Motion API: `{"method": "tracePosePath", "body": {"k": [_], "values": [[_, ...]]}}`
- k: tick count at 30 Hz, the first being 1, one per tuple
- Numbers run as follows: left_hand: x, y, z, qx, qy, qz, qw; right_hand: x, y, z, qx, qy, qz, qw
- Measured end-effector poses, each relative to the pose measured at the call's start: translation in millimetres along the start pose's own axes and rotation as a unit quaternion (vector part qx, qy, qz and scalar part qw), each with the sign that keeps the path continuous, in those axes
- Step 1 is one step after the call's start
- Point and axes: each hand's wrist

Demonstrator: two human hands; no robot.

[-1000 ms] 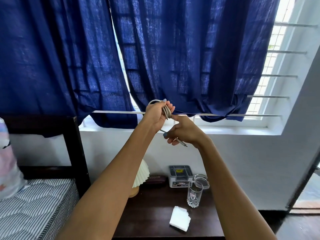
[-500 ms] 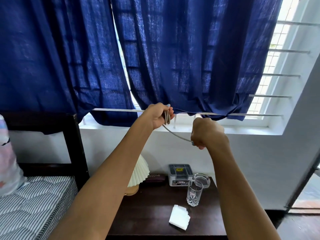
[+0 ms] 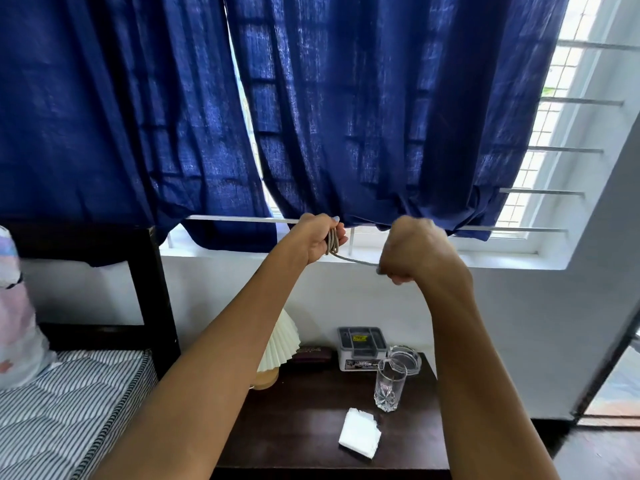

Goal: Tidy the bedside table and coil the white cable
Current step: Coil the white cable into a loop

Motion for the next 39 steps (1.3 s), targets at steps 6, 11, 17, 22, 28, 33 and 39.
{"method": "tracePosePath", "body": {"k": [6,11,17,22,28,33,39], "values": [[5,13,-9,0.018,0.057,0.089,0.994,-21,1,8,-0.079,-0.14,0.12,0.98],[4,18,-20,-0.018,0.144,0.166,0.975,-21,-14,28,-0.11,-0.189,0.232,0.948],[6,9,-32,-0.083,0.232,0.083,0.966,3,-34,60,-0.115,-0.171,0.389,0.898],[14,5,-29,-0.039,0.258,0.054,0.964,47,-34,74,-0.059,-0.082,0.603,0.792],[12,20,-14,0.012,0.179,-0.018,0.984,88,-17,70,-0.042,0.074,0.71,0.699],[3,25,-6,0.086,0.017,0.037,0.996,96,-10,67,-0.068,0.105,0.686,0.717],[-1,29,-4,0.096,-0.011,0.045,0.994,93,-6,60,-0.094,0.143,0.674,0.719]]}}
Point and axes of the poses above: each hand's wrist, its own z-axis towards the middle knuckle, its own x-axis out of the palm, y = z × x, and after that the axes turned 15 degrees about -z, right-handed
